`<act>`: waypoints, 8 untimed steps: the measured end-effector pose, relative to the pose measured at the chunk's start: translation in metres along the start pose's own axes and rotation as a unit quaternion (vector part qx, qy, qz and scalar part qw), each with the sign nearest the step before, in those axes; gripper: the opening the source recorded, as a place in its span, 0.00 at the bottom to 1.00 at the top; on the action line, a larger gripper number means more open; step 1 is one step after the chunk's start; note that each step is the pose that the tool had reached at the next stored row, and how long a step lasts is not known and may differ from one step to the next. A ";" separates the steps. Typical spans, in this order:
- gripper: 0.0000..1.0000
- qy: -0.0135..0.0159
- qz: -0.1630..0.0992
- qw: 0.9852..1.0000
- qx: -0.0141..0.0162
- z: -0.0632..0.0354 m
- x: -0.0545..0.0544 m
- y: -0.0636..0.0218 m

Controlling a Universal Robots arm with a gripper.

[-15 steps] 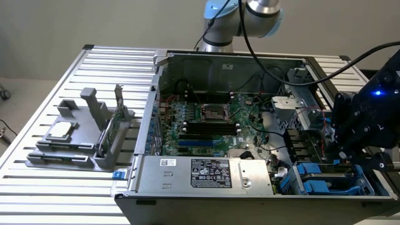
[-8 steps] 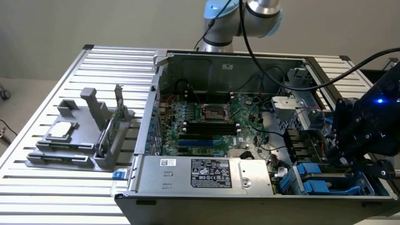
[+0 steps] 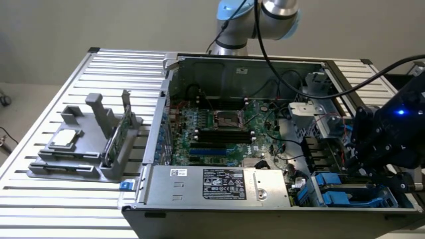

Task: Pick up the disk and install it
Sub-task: 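Insert the second disk wire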

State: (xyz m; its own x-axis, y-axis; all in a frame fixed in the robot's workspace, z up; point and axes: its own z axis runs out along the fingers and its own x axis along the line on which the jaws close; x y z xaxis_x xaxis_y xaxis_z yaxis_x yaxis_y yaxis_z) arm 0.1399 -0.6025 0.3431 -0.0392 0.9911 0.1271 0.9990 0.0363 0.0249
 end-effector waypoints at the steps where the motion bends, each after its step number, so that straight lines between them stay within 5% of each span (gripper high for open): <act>1: 0.16 0.000 0.000 1.000 0.000 0.0000 0.000 0.0004; 8: 0.16 0.000 0.002 1.000 0.000 0.0010 -0.002 0.0007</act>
State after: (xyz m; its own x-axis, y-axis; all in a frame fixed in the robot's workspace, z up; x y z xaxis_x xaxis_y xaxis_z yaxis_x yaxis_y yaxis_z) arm 0.1407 -0.6048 0.3419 -0.0347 0.9912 0.1277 0.9992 0.0318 0.0250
